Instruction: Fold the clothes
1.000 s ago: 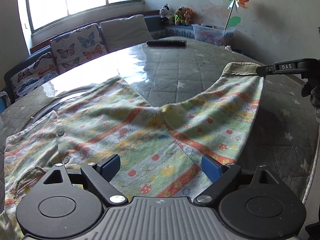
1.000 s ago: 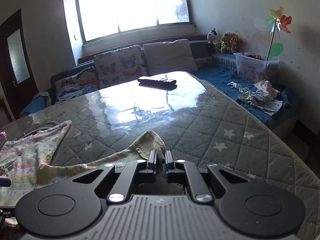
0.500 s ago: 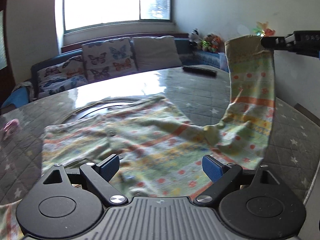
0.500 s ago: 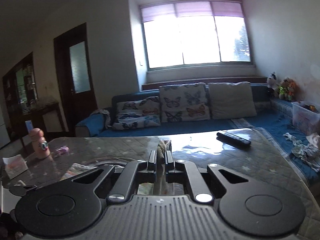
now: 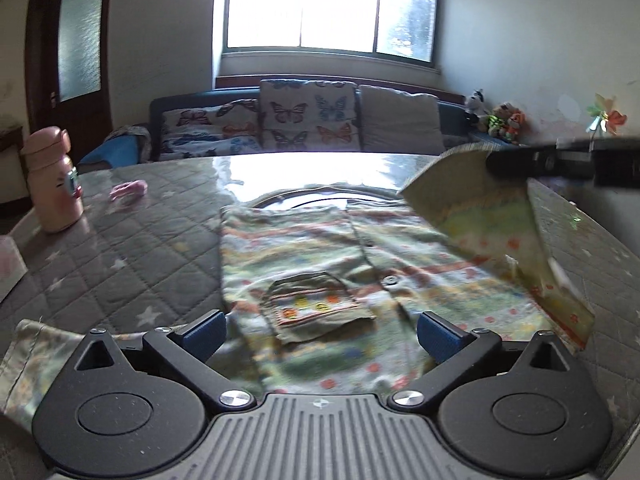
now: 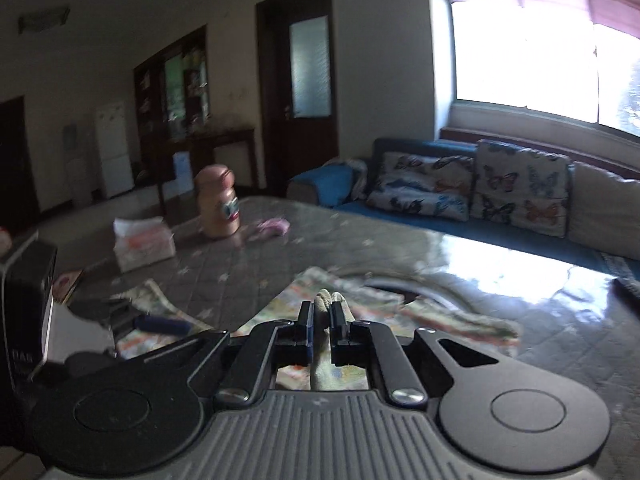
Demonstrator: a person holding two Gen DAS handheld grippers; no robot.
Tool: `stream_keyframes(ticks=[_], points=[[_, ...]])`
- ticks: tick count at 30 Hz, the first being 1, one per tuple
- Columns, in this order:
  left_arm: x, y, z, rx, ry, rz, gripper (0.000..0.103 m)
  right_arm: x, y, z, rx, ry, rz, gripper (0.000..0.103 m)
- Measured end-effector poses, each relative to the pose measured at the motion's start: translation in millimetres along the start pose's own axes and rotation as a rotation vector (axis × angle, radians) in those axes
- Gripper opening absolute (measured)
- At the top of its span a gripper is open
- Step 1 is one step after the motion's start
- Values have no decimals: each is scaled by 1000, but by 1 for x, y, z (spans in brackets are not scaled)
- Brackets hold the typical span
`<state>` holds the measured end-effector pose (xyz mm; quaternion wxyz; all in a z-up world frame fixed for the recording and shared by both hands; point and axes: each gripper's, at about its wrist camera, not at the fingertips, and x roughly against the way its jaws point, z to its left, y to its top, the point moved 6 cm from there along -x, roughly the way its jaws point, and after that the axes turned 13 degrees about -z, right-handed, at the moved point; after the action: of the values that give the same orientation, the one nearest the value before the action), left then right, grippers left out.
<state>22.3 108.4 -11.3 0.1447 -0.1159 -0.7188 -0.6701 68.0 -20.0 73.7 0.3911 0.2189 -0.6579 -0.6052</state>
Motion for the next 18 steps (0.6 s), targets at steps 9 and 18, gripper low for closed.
stream_keyframes(ticks=[9, 18], points=[[-1, -1, 9, 28, 13, 1, 103, -3, -29, 37, 52, 141, 96, 18], [-11, -3, -11, 3, -39, 21, 94, 35, -72, -27, 8, -16, 222, 28]])
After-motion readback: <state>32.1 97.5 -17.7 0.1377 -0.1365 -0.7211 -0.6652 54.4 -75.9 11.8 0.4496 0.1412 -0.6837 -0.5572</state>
